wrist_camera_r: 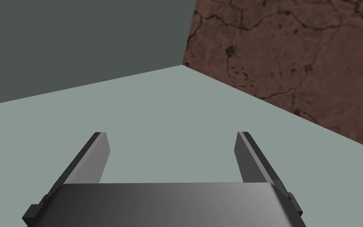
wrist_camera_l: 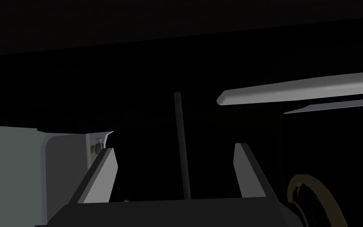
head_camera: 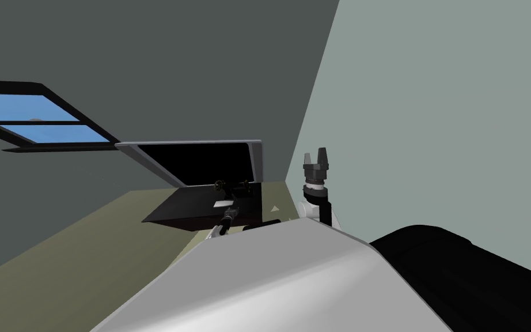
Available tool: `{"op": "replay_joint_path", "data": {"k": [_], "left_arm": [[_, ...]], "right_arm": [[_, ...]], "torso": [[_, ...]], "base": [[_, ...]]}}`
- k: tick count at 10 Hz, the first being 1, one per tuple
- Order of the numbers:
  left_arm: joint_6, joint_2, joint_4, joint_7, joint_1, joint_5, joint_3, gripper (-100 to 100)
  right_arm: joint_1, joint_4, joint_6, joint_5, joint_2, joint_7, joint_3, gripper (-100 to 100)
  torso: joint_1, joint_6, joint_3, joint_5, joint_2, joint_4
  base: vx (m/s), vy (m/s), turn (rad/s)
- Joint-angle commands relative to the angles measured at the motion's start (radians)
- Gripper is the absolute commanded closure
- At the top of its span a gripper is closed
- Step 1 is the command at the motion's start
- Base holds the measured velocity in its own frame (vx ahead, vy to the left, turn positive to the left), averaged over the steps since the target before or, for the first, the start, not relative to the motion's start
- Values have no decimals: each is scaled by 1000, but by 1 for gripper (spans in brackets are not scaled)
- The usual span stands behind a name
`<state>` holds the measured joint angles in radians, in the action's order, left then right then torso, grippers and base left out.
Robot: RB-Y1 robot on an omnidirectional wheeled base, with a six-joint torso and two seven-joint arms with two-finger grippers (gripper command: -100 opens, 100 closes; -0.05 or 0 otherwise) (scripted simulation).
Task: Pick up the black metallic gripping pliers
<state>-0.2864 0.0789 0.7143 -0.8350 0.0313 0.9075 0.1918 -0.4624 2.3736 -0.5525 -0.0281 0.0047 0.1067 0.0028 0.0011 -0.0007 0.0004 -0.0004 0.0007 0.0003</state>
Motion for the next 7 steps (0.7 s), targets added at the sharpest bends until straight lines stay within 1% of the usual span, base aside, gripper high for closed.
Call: {"op": "replay_joint_path", "data": {"k": [1, 2, 4, 7], "left_arm": [[10, 31, 5, 7, 10, -3, 1, -100], [35, 43, 12, 24, 39, -9, -7, -100], [59, 34, 17, 41, 67, -16, -14, -100], [93, 34, 23, 68, 107, -27, -25, -100]], "right_arm": [[0, 0, 0, 0, 0, 0, 0, 0], [0, 0, 0, 0, 0, 0, 0, 0], [0, 0, 0, 0, 0, 0, 0, 0], [0, 0, 0, 0, 0, 0, 0, 0]], "torso": [[0, 0, 0, 0, 0, 0], [0, 0, 0, 0, 0, 0], [1, 0, 1, 0, 1, 0], [0, 0, 0, 0, 1, 0]], "base": [[-8, 10, -21], [-19, 25, -52], [-24, 33, -40], [-16, 15, -28]]}}
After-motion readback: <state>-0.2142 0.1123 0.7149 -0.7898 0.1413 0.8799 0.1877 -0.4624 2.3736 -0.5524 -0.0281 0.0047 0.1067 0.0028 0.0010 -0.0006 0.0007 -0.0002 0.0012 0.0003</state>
